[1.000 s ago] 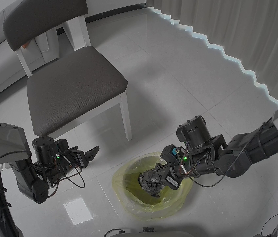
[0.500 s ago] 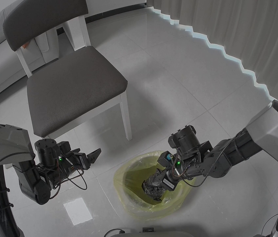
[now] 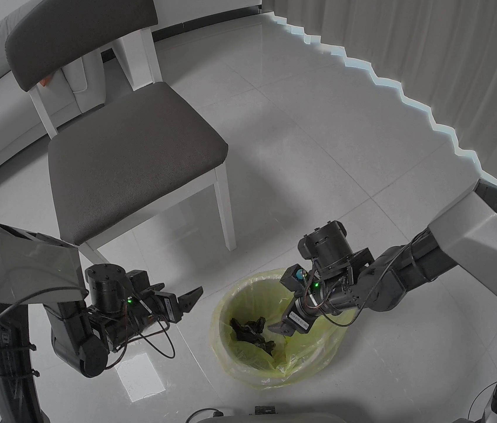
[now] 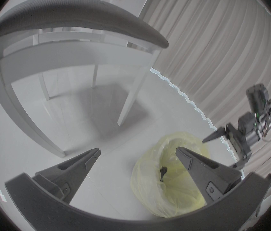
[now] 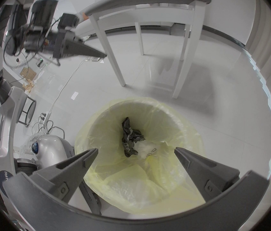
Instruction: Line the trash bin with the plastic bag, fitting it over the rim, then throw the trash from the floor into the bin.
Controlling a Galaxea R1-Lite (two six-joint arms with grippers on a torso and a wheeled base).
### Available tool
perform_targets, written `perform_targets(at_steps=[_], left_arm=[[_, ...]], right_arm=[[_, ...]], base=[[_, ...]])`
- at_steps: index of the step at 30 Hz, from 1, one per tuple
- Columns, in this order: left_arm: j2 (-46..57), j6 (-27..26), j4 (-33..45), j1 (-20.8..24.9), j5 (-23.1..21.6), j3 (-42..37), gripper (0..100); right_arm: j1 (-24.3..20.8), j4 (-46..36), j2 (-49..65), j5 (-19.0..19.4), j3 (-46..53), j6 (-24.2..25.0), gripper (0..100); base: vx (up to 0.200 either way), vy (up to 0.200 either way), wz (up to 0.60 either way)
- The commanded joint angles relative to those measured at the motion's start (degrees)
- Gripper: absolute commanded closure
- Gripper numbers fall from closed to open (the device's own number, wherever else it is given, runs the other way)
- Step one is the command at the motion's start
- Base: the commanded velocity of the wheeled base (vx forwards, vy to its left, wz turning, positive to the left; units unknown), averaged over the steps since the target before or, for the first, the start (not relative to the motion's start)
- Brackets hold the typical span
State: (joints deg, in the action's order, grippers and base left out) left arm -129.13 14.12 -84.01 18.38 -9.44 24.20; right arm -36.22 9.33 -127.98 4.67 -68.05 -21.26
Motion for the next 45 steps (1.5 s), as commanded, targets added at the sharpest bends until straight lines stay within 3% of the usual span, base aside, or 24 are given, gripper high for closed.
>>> perform_targets(at_steps=[1,6,11,15,20,23,30,38,45], left_arm=[[-4.0,-0.3,-0.8,3.2,0.1,-1.2,0],[-8.9,-0.8,-1.6,4.7,0.3,-0.3,0],[-11.1,-1.2,-4.2,4.4,0.4,-0.3,0],[-10.8,-1.2,-6.0,3.9,0.4,-1.4,0],[-8.9,-1.1,-6.0,3.0,0.4,-1.7,0],[-5.2,-0.7,-6.0,1.7,0.3,-2.9,0],[2.6,-0.6,-5.5,-2.4,-0.3,-3.9,0],[6.3,-0.5,-5.6,-4.7,-0.4,-7.8,0],[5.9,-0.5,-5.8,-4.1,-0.3,-7.4,0]], right_arm=[[2.8,-0.3,4.5,0.0,1.1,-0.1,0],[7.4,-3.2,8.2,0.0,5.5,-1.3,0],[14.7,-4.5,8.4,0.0,8.8,-7.2,0],[18.4,-4.6,7.0,0.0,8.8,-9.0,0],[19.3,-4.5,1.9,-0.4,6.4,-10.2,0],[19.9,-4.5,-3.8,-2.7,3.1,-11.9,0],[20.4,-6.2,-13.5,-3.4,-8.5,-13.4,0],[20.0,-22.1,-21.5,-4.5,-27.2,-15.6,0],[18.3,-23.7,-25.7,-4.3,-35.9,-15.7,0]], base=[[0.0,0.0,0.0],[0.0,0.0,0.0],[0.0,0.0,0.0],[0.0,0.0,0.0],[0.0,0.0,0.0],[0.0,0.0,0.0],[0.0,0.0,0.0],[0.0,0.0,0.0],[0.0,0.0,0.0]])
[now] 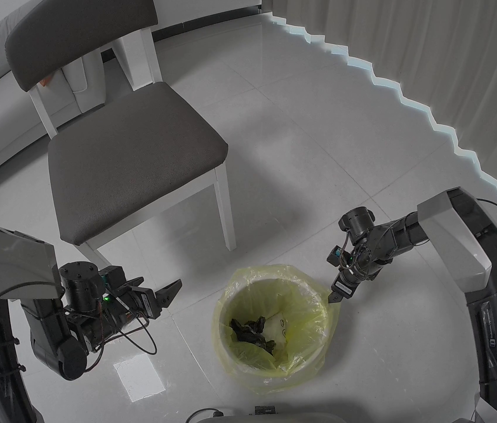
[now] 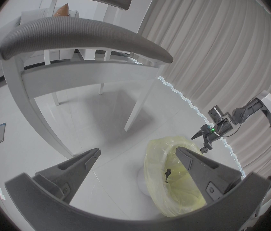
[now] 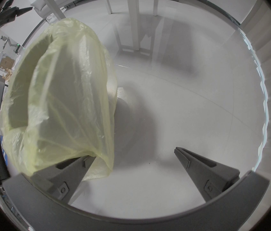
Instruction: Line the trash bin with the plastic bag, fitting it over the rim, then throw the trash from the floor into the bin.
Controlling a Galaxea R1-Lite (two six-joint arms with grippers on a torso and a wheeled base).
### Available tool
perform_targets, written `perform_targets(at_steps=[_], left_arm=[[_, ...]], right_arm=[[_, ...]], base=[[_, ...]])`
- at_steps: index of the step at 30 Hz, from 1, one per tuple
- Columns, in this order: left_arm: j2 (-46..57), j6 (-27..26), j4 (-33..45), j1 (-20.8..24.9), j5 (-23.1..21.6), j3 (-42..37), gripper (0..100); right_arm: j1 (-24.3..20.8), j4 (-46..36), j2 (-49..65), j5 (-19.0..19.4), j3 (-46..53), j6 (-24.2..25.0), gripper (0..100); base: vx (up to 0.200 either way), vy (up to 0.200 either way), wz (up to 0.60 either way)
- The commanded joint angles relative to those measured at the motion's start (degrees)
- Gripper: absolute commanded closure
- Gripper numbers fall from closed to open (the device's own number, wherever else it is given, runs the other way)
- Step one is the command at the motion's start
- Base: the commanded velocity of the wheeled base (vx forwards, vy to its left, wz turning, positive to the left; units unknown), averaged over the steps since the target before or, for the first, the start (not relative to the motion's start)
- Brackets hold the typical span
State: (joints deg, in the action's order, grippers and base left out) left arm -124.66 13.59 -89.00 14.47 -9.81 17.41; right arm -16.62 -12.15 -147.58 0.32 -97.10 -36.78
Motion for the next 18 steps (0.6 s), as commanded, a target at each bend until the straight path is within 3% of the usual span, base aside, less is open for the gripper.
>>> perform_targets(at_steps=[1,9,18], left_arm=[[1.4,0.1,-0.8,-0.2,0.1,-0.6,0],[1.1,0.1,-0.8,-1.2,0.1,-1.0,0],[1.5,0.1,-1.0,-3.0,-1.3,-1.1,0]], right_arm=[[-1.6,-2.2,-6.1,0.0,-7.2,0.0,0],[-1.1,-2.2,-4.1,-0.1,-2.9,-0.1,0],[5.2,-1.5,13.9,0.9,11.0,-0.5,0]], base=[[0.0,0.0,0.0],[0.0,0.0,0.0],[0.0,0.0,0.0]])
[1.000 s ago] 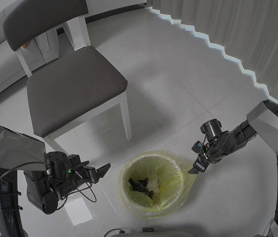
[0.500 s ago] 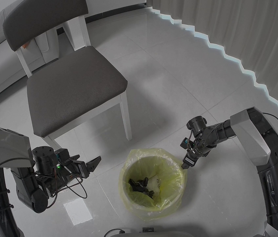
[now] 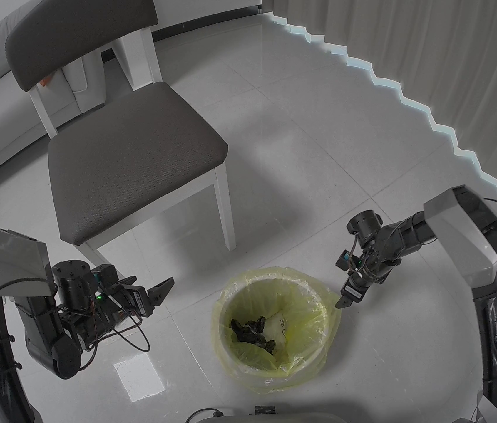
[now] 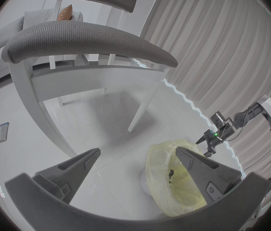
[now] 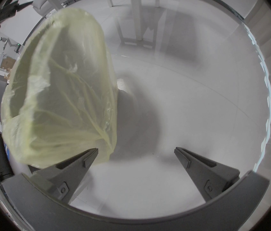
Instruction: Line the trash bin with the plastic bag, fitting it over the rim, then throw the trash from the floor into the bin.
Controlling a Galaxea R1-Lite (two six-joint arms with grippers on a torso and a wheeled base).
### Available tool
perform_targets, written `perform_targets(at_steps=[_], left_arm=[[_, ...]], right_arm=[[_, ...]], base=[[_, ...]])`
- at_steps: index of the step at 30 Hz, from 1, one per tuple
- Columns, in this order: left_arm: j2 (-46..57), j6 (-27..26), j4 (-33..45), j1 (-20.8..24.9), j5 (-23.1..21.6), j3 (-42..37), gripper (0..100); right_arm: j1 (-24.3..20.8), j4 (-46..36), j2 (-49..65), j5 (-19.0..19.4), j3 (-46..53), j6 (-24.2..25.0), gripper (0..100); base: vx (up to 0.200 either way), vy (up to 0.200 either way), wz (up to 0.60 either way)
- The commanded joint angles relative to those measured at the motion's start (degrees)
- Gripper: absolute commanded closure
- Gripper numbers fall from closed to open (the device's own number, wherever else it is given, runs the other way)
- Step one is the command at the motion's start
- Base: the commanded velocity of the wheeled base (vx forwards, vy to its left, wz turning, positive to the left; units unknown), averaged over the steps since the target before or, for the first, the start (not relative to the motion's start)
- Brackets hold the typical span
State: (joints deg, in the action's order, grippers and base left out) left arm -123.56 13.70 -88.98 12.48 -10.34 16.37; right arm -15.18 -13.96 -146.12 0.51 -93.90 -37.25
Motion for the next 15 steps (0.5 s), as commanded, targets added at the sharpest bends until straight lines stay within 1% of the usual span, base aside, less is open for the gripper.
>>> perform_targets(at_steps=[1,3,5,7,12,15], left_arm=[[0.6,0.1,-1.0,-1.1,-0.8,-0.4,0],[1.4,0.8,-1.0,-1.1,-0.9,-0.8,0],[3.8,2.7,-1.0,-1.0,-1.2,-1.5,0],[6.1,4.1,-1.0,-1.0,-2.3,-2.0,0],[13.5,4.7,-1.0,-1.4,-2.9,-3.9,0],[19.7,4.8,-1.0,-2.7,-3.0,-6.0,0]], right_arm=[[4.2,0.3,14.6,1.1,9.0,0.1,0],[5.3,0.3,19.0,3.2,11.4,0.3,0],[6.7,0.4,25.0,6.3,14.5,0.7,0],[8.0,0.4,31.1,7.9,17.0,1.7,0],[9.3,0.4,46.9,8.7,21.9,7.4,0],[9.3,1.4,55.9,10.2,25.7,11.8,0]], base=[[0.0,0.0,0.0],[0.0,0.0,0.0],[0.0,0.0,0.0],[0.0,0.0,0.0],[0.0,0.0,0.0],[0.0,0.0,0.0]])
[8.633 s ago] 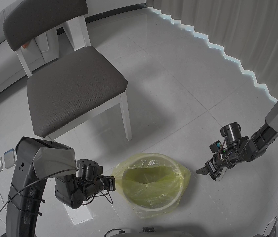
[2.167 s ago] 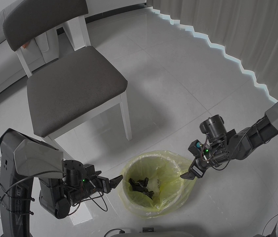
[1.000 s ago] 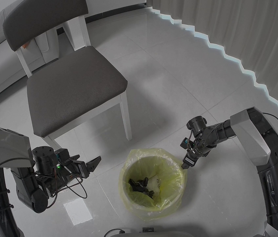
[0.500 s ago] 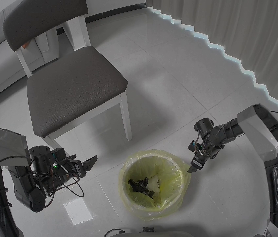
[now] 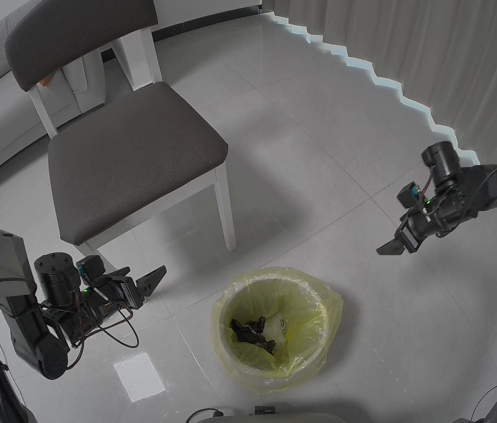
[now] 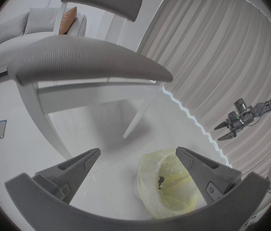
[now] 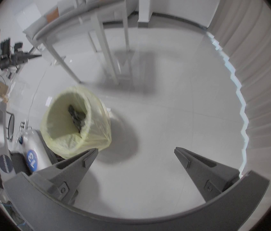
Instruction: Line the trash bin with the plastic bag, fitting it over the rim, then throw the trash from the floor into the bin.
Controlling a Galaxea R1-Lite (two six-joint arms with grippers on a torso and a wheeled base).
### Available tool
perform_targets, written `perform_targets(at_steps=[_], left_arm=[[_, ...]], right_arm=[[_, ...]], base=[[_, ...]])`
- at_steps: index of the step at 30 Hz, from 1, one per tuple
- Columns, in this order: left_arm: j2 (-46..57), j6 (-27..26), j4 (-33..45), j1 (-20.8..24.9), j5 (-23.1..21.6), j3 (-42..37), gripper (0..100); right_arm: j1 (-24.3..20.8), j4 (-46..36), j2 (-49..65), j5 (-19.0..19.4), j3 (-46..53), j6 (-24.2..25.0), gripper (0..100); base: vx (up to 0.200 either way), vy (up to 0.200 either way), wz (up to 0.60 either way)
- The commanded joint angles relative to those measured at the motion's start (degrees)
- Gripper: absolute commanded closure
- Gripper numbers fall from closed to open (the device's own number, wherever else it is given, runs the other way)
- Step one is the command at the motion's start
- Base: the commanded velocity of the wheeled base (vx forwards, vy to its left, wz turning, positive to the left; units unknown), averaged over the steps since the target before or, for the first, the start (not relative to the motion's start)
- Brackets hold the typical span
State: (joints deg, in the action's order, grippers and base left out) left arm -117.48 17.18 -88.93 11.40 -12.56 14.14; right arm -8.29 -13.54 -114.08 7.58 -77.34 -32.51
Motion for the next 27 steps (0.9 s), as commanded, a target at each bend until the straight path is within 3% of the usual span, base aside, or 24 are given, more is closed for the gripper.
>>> perform_targets(at_steps=[1,8,15,20,24,27], left_arm=[[15.7,1.3,-1.1,-2.1,-0.8,-4.5,0],[30.8,0.4,0.0,-6.0,-1.0,-9.0,0],[44.1,-0.9,6.5,-8.1,-0.9,-14.1,0],[61.8,-2.9,25.0,-8.1,-0.8,-13.1,0],[71.6,-3.3,38.8,-8.5,-0.7,-10.3,0],[81.0,-3.3,45.7,-8.0,-0.9,-9.7,0]], right_arm=[[2.3,1.7,27.2,3.7,11.0,8.6,0],[1.6,12.7,45.4,4.4,26.1,17.3,0],[1.6,22.8,57.0,4.5,39.1,24.3,0],[1.7,28.7,62.8,6.1,45.8,32.2,0],[2.0,30.1,63.5,11.1,47.5,33.3,0],[2.6,31.1,66.4,12.6,49.3,33.4,0]], base=[[0.0,0.0,0.0],[0.0,0.0,0.0],[0.0,0.0,0.0],[0.0,0.0,0.0],[0.0,0.0,0.0],[0.0,0.0,0.0]])
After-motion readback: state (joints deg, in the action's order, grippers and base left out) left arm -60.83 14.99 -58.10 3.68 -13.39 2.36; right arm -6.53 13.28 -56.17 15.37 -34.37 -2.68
